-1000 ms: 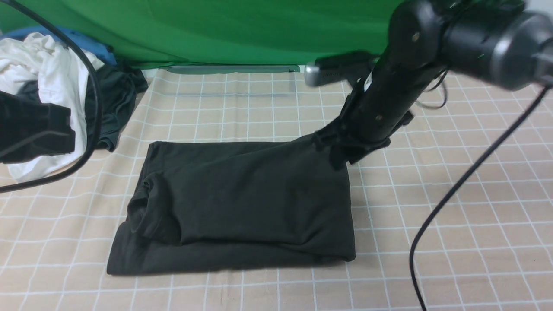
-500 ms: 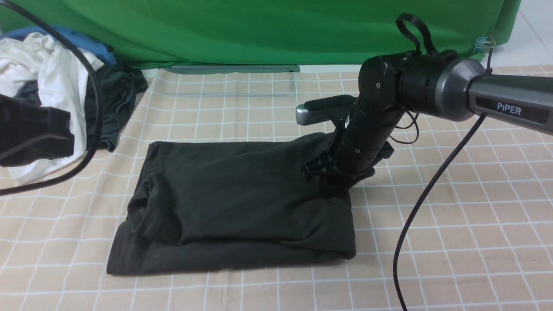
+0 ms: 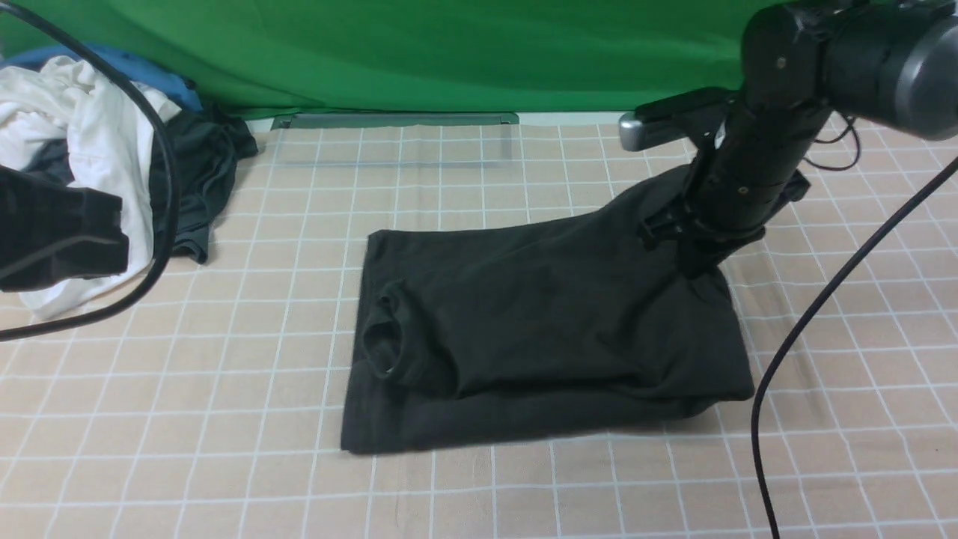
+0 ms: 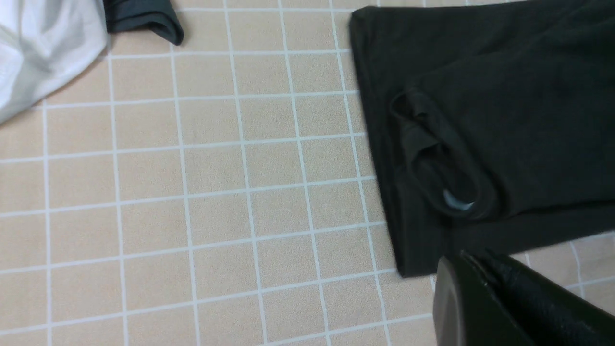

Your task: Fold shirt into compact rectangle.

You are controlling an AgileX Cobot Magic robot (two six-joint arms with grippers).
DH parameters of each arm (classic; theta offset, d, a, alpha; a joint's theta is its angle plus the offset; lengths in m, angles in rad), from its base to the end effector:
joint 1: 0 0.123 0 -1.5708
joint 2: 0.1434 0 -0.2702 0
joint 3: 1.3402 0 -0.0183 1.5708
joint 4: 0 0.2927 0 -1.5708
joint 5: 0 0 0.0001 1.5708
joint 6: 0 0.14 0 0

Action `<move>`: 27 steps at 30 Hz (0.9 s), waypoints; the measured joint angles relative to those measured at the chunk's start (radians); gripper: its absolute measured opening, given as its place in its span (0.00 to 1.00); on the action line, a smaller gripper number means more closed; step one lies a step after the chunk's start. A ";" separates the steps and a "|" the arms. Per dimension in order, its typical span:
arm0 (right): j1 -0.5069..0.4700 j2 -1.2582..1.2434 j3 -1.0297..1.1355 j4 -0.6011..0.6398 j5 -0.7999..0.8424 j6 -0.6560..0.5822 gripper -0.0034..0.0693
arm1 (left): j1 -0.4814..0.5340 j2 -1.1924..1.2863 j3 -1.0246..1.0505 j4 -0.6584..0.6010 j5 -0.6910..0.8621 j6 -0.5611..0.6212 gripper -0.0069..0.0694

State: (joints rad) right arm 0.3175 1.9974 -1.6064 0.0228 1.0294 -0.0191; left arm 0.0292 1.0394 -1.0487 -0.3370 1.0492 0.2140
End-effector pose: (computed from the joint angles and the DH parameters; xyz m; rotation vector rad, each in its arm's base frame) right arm 0.4394 0.1473 0.1443 -0.4737 2.8698 0.0817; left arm 0.2688 -0.0323 0.3122 0.1353 2.4694 -0.3325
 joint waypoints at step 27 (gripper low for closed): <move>0.008 -1.118 0.406 -0.179 -0.360 0.083 0.10 | 0.000 -0.293 0.000 -0.028 -0.002 0.077 0.12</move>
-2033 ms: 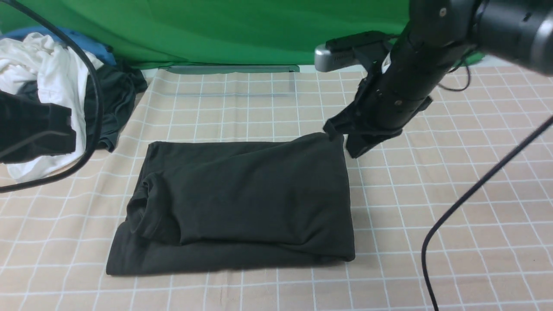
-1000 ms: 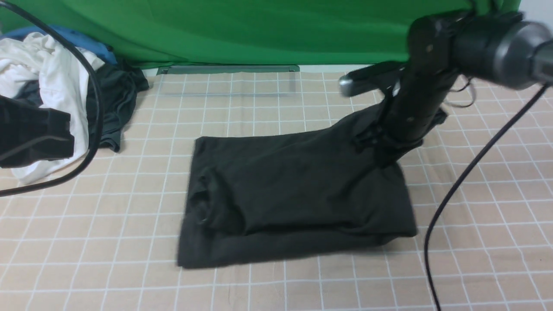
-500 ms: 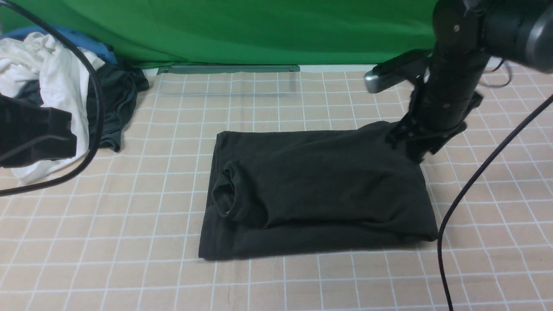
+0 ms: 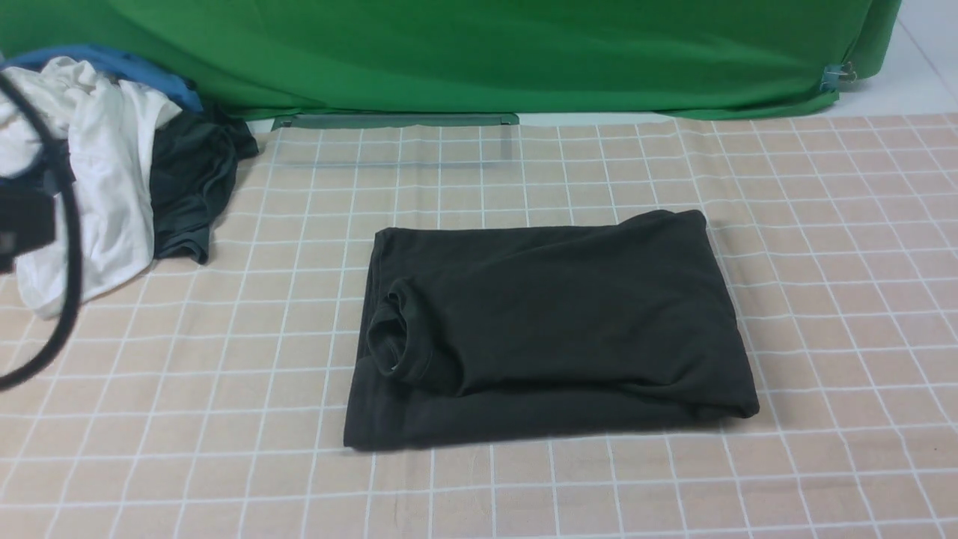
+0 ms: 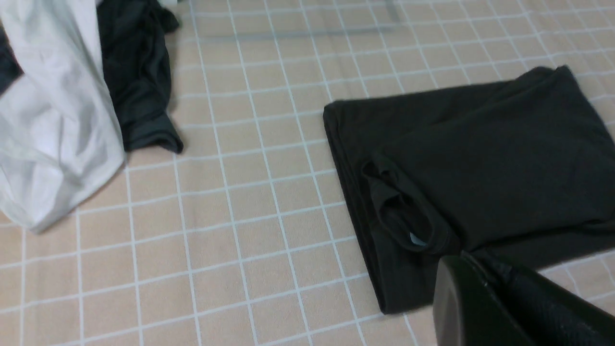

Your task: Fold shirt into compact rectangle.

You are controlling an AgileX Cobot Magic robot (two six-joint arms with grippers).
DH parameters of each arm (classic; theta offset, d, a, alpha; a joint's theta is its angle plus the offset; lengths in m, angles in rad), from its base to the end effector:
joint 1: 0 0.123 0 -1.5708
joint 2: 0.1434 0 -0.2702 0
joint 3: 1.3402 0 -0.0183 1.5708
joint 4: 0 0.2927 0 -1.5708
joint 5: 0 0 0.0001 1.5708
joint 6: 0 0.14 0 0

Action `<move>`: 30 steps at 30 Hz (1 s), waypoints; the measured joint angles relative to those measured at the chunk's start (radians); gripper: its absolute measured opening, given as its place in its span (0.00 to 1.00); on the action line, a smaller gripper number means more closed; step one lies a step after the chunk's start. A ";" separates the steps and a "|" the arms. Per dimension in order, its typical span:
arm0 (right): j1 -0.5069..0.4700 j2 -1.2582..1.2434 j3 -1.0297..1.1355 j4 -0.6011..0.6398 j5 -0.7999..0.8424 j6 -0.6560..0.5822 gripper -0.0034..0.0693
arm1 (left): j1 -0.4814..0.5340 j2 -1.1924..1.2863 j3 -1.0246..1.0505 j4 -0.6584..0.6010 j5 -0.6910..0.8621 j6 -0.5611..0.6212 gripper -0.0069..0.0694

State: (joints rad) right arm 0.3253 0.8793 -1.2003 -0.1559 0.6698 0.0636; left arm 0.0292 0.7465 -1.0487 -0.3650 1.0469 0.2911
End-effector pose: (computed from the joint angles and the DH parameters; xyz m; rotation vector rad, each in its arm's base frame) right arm 0.2463 0.0688 0.4513 -0.2817 1.8045 0.0997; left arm 0.2026 -0.0374 0.3827 0.2543 2.1609 -0.2702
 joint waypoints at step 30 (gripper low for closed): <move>0.000 -0.766 0.856 0.004 -0.810 -0.064 0.21 | 0.000 -0.327 0.170 0.048 -0.172 0.010 0.12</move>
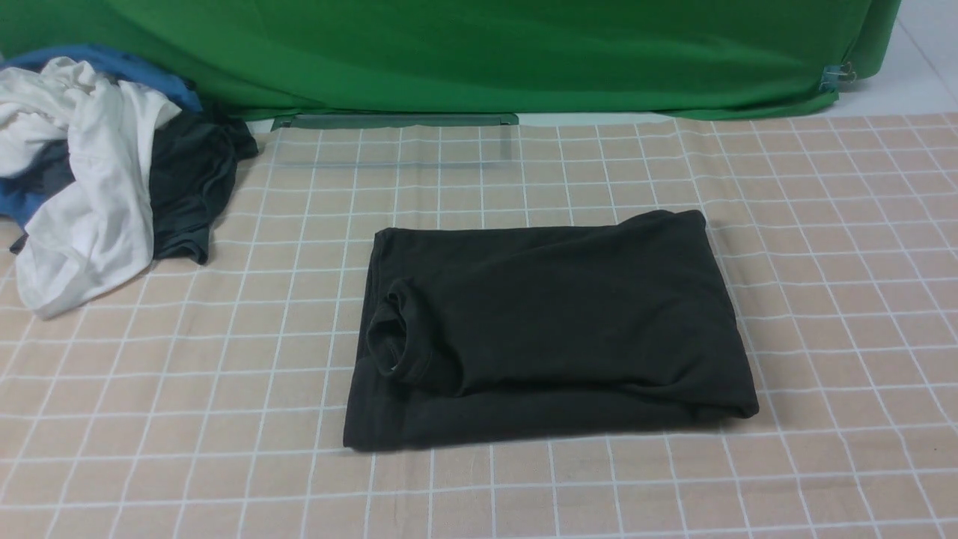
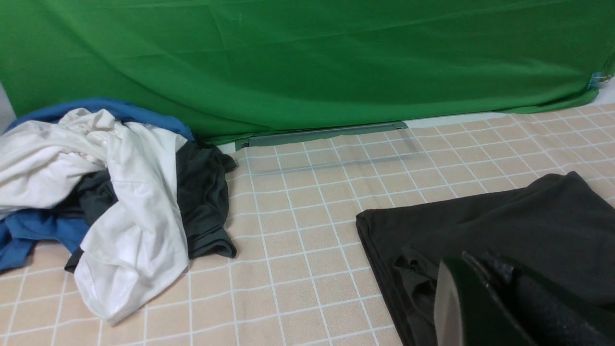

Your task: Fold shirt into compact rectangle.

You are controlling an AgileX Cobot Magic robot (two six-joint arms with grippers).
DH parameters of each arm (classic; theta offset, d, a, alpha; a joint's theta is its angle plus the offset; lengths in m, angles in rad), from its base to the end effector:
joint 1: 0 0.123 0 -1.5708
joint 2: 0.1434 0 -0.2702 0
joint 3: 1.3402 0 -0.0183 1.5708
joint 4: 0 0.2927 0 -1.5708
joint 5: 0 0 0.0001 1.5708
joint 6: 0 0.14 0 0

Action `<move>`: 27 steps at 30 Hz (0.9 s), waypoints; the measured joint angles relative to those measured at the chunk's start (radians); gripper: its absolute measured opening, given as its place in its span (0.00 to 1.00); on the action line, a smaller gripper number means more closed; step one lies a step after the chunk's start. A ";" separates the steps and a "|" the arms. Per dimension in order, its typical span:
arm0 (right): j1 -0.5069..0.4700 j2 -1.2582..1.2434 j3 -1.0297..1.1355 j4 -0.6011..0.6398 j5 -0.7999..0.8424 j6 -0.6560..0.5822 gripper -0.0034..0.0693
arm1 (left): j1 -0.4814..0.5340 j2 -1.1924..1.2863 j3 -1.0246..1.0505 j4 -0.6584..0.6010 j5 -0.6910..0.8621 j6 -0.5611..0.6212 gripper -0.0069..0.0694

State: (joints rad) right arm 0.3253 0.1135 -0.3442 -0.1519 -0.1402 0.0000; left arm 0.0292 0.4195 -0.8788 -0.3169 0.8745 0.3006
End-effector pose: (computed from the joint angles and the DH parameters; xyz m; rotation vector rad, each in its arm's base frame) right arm 0.1286 0.0465 0.3621 -0.2813 1.0799 0.1681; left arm 0.1427 -0.0293 0.3943 0.2253 1.8533 -0.1415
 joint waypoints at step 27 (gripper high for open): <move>0.000 0.000 0.001 0.000 0.005 0.000 0.31 | -0.032 -0.393 0.796 0.086 -0.743 0.038 0.12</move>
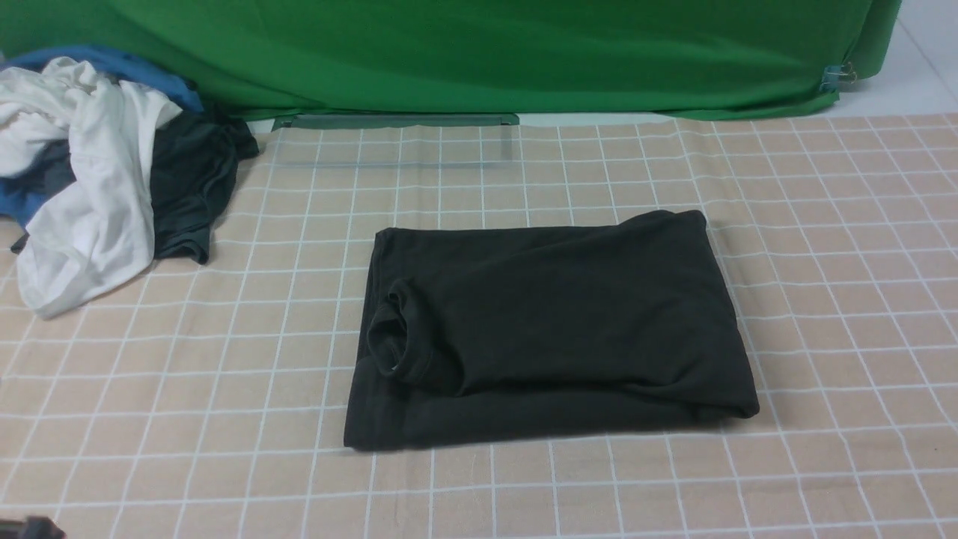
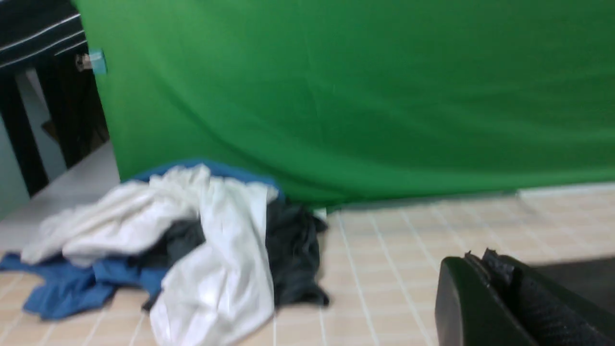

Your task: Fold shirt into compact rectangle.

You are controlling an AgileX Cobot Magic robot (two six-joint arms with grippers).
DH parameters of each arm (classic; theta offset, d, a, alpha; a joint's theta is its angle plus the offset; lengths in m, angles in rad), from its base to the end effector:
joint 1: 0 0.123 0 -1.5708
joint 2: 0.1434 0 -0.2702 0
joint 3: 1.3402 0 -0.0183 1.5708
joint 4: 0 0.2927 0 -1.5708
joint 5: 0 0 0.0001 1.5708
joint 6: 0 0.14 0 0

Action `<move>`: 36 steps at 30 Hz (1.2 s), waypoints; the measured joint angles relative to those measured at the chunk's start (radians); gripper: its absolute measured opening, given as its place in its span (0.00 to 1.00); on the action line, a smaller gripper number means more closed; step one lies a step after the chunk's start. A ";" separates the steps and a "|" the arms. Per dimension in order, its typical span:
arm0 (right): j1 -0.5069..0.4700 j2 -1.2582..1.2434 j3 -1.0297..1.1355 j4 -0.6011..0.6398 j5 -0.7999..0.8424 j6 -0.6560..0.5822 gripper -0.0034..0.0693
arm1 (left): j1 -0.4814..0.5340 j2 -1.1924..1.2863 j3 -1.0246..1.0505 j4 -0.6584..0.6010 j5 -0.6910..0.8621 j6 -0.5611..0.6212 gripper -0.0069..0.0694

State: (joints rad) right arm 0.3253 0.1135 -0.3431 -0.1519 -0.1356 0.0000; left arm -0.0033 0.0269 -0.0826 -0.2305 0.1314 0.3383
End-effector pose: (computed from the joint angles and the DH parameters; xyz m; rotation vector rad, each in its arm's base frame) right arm 0.1290 0.0465 0.3611 -0.2821 1.0855 0.1675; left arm 0.1607 -0.0047 0.2306 0.1115 1.5522 0.0607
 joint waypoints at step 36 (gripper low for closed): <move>0.000 0.000 0.000 0.000 0.006 0.000 0.37 | 0.000 -0.027 0.089 0.144 0.102 -0.098 0.12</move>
State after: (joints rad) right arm 0.3253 0.1135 -0.3431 -0.1519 -0.1295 0.0000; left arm -0.0033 0.0000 0.0064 -0.0869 0.2331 0.2402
